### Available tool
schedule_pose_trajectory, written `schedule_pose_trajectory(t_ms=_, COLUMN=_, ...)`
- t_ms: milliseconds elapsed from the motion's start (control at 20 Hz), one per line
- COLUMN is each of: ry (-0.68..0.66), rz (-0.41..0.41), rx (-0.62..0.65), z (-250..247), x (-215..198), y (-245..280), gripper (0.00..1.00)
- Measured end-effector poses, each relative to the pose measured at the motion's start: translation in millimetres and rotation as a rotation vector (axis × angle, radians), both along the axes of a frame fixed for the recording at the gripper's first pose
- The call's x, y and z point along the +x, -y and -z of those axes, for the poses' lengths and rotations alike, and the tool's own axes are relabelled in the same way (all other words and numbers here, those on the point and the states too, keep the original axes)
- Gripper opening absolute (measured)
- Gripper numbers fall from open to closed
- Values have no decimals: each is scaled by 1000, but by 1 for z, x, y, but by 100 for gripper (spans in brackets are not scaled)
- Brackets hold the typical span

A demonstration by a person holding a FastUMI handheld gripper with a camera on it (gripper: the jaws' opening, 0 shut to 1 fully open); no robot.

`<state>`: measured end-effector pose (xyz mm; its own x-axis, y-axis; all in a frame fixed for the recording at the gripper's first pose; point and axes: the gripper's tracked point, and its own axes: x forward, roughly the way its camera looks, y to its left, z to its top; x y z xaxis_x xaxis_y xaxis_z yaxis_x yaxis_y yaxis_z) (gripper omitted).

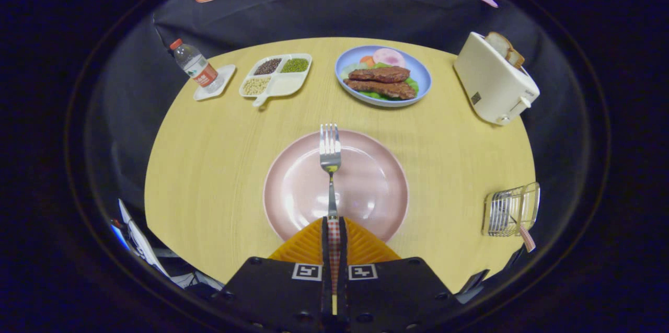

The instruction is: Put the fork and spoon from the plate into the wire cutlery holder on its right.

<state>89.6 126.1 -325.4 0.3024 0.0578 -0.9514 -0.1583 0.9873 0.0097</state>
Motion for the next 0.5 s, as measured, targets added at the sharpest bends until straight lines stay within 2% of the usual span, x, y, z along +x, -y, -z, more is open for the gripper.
schedule_pose_trajectory(t_ms=500, ry=35, rz=76, rx=-17, z=-63, x=-1, y=79, gripper=4)
